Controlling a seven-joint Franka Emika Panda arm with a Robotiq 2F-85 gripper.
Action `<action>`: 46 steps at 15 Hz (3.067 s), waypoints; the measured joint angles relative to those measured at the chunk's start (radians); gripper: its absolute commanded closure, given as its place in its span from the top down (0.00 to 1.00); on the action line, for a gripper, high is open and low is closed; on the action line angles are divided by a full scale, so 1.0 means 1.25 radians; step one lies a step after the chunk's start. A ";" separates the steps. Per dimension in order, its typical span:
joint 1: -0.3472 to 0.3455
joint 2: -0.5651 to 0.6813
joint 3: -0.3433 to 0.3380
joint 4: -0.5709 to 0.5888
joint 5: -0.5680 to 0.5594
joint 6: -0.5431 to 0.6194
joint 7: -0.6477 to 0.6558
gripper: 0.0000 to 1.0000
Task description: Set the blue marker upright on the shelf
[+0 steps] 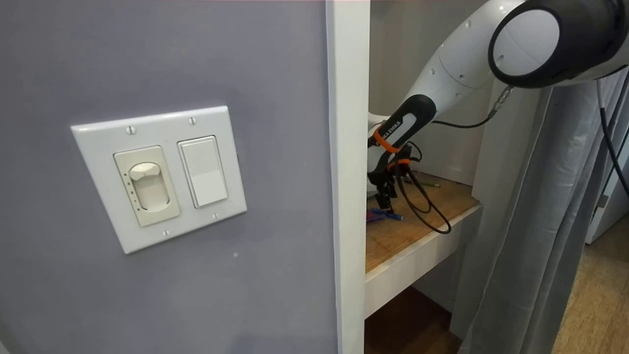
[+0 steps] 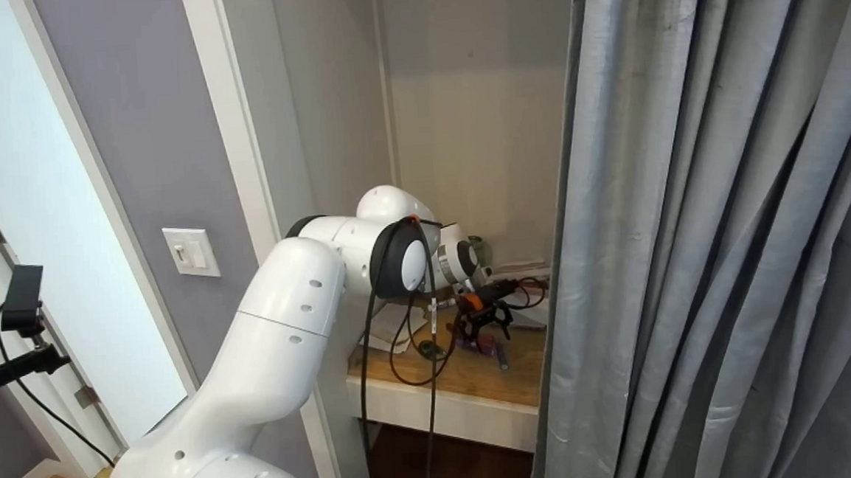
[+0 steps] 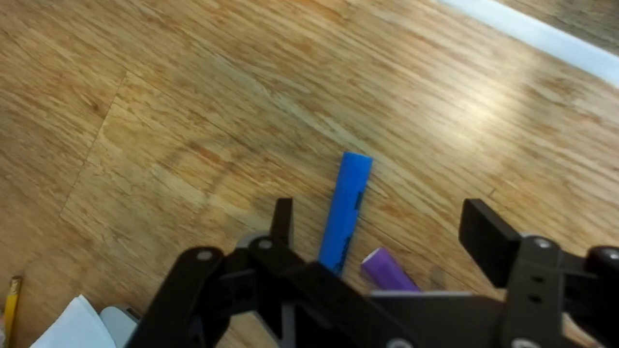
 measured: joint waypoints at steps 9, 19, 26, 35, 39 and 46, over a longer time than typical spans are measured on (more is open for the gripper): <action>0.001 0.105 -0.013 0.122 0.000 -0.008 0.001 0.33; 0.001 0.162 -0.013 0.194 0.001 -0.030 -0.004 0.31; -0.007 0.174 -0.007 0.215 0.007 -0.029 -0.075 0.05; -0.128 0.097 0.019 0.174 0.105 0.084 -0.103 0.06; -0.215 0.019 0.079 0.090 0.221 0.171 -0.140 0.05; -0.349 -0.064 0.217 -0.095 0.464 0.404 -0.226 0.05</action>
